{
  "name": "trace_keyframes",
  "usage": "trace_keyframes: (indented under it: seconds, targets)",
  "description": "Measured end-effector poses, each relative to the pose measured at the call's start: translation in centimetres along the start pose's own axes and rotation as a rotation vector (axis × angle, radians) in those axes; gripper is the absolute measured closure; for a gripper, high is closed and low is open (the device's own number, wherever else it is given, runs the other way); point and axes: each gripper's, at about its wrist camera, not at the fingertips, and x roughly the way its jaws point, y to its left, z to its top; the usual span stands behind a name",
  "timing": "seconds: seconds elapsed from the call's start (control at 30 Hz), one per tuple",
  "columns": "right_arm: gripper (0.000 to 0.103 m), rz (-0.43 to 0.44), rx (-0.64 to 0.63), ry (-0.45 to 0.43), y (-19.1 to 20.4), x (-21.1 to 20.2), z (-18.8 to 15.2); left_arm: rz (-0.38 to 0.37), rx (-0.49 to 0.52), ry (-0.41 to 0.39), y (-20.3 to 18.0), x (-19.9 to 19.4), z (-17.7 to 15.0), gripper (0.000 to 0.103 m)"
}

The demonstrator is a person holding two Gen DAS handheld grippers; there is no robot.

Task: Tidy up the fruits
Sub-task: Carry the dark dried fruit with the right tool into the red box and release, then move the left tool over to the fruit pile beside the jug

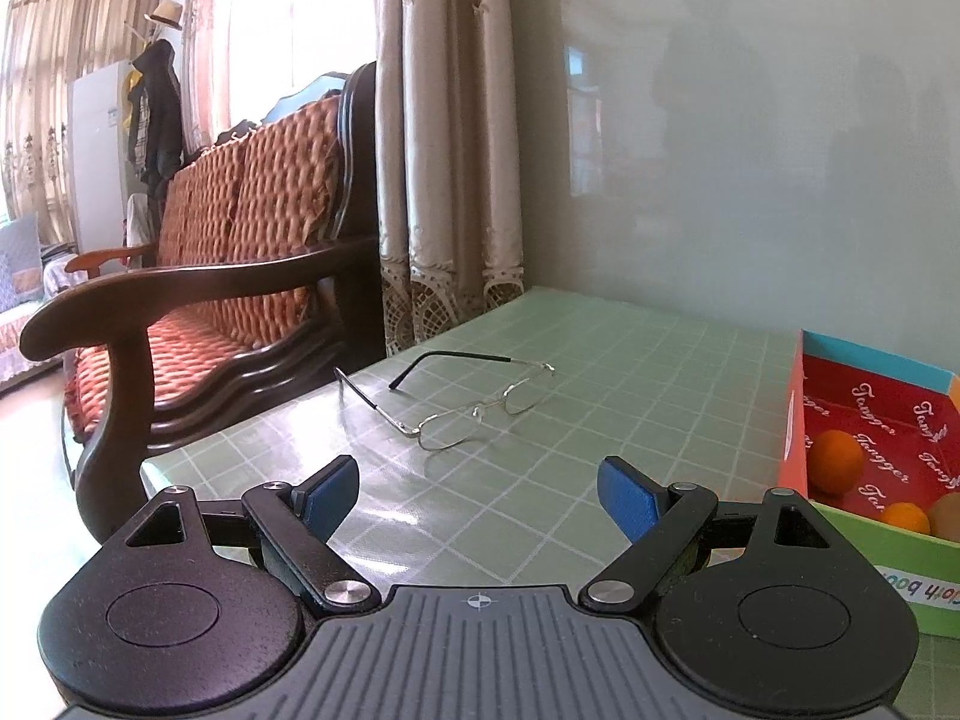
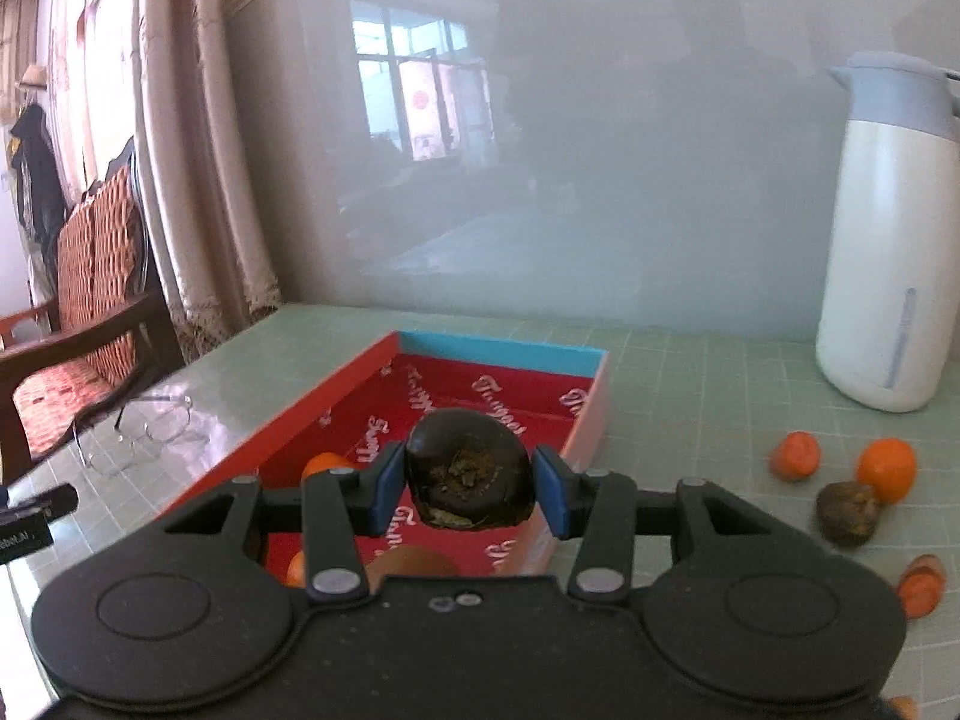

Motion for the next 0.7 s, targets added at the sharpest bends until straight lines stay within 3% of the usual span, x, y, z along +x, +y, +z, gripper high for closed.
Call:
trace_keyframes:
  seconds: [0.03,0.23,0.43,0.53,0.6,0.7]
  targets:
    - [0.049,-0.013,-0.013,-0.001,0.3,0.2,-0.1,-0.001,0.002,0.0,0.0,-0.1,0.0,0.017]
    - [0.048,-0.03,0.033,-0.044,-1.0,-0.8,0.1,-0.007,0.002,-0.002,-0.2,-0.2,0.1,0.017]
    - [0.044,-0.133,0.3,-0.071,-8.8,-3.3,0.1,-0.034,0.016,0.0,-1.0,-0.1,0.1,0.017]
    - [0.041,-0.206,0.364,-0.104,-12.2,-5.3,-0.1,-0.046,0.024,0.005,-1.8,-0.1,0.2,0.016]
    - [0.041,-0.238,0.386,-0.126,-14.1,-6.8,-0.1,-0.043,0.026,0.0,-2.3,-0.2,0.2,0.003]
    - [0.041,-0.281,0.395,-0.144,-16.2,-8.6,-0.4,-0.043,0.039,-0.023,-3.2,-0.7,0.2,0.0]
